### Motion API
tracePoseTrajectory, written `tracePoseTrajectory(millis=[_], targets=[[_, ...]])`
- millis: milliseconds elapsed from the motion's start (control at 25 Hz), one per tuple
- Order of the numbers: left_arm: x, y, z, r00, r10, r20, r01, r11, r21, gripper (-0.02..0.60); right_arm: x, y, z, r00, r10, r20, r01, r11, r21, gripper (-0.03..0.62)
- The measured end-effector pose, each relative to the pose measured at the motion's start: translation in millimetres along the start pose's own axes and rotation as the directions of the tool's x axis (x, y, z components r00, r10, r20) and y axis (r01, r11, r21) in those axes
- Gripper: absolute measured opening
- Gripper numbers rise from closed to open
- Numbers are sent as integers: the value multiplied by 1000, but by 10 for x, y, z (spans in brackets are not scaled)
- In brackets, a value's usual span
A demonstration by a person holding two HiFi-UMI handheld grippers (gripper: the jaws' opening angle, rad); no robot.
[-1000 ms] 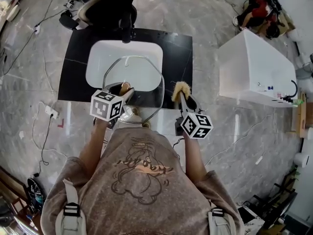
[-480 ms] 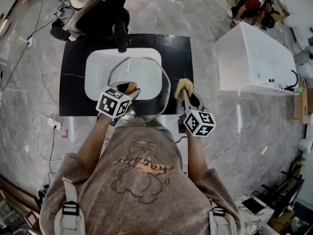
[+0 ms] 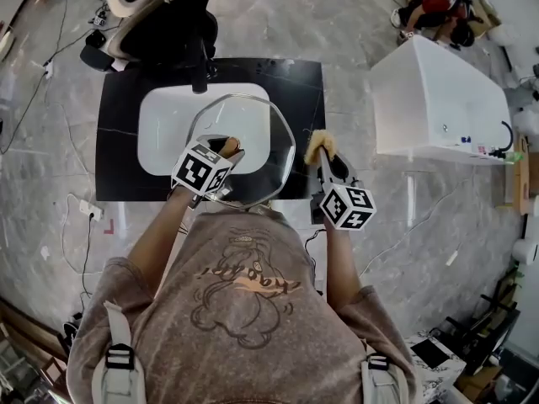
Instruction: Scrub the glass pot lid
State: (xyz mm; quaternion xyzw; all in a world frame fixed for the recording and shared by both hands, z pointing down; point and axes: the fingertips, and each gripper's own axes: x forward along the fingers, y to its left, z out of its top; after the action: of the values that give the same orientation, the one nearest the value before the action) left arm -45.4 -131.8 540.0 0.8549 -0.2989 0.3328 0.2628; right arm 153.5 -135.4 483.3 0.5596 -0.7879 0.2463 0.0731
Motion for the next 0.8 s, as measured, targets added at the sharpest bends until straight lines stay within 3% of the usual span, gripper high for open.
tracePoseTrajectory(millis=[400, 800], targets=[[522, -256, 35, 992, -44, -121, 59, 990, 128, 178, 107, -152, -29, 1000, 16, -6, -16, 1000, -4, 52], [1122, -549, -20, 960, -55, -273, 140, 942, 304, 178, 169, -424, -153, 998, -1, -55, 1, 1000, -10, 52]])
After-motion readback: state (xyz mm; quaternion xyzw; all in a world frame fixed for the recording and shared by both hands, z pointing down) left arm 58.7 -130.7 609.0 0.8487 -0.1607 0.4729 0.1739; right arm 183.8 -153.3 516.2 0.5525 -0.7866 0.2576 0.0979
